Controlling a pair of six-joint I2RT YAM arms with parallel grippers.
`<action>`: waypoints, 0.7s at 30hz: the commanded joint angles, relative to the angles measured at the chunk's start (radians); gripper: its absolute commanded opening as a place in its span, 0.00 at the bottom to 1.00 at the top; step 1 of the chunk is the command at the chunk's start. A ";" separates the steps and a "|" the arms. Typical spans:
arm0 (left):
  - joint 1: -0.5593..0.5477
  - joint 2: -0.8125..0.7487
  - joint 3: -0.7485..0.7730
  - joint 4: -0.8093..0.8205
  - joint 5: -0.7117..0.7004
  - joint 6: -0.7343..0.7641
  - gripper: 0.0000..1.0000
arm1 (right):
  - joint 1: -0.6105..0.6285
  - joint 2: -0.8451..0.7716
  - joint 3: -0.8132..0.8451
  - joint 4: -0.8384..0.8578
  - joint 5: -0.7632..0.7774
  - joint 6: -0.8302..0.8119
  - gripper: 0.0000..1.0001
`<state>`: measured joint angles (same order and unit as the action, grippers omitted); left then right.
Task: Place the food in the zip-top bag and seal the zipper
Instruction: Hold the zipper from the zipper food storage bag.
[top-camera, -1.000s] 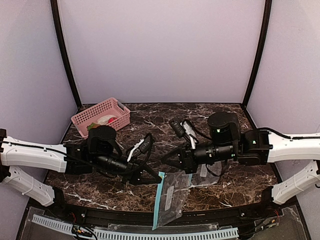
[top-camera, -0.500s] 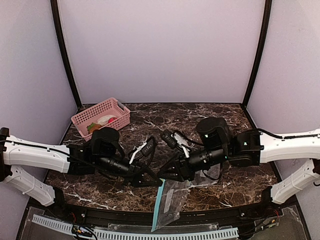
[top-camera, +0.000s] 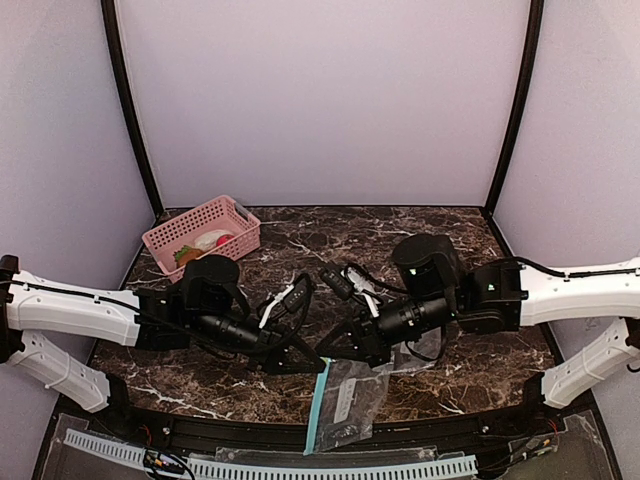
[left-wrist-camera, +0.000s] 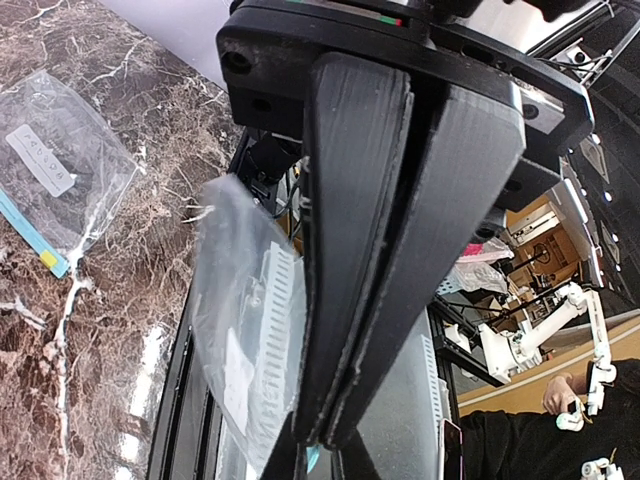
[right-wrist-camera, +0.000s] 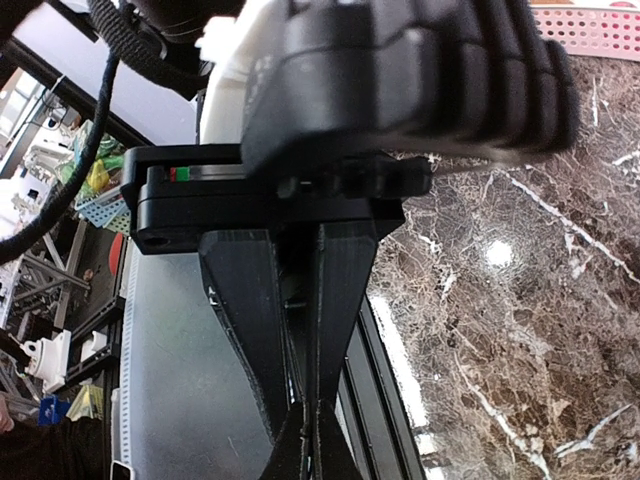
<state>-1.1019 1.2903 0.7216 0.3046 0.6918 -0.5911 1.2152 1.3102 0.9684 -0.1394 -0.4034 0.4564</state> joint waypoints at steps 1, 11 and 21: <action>-0.001 -0.019 0.032 0.024 -0.007 0.003 0.01 | 0.005 -0.004 0.007 -0.015 -0.011 -0.001 0.00; -0.001 -0.024 0.028 0.028 -0.011 -0.001 0.01 | 0.007 -0.027 -0.025 -0.004 0.074 -0.051 0.00; 0.000 -0.028 0.028 0.029 -0.010 0.003 0.01 | 0.010 -0.033 -0.017 -0.024 0.172 -0.107 0.00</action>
<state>-1.1015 1.2903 0.7216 0.3130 0.6621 -0.5907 1.2217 1.2953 0.9623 -0.1349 -0.3157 0.3840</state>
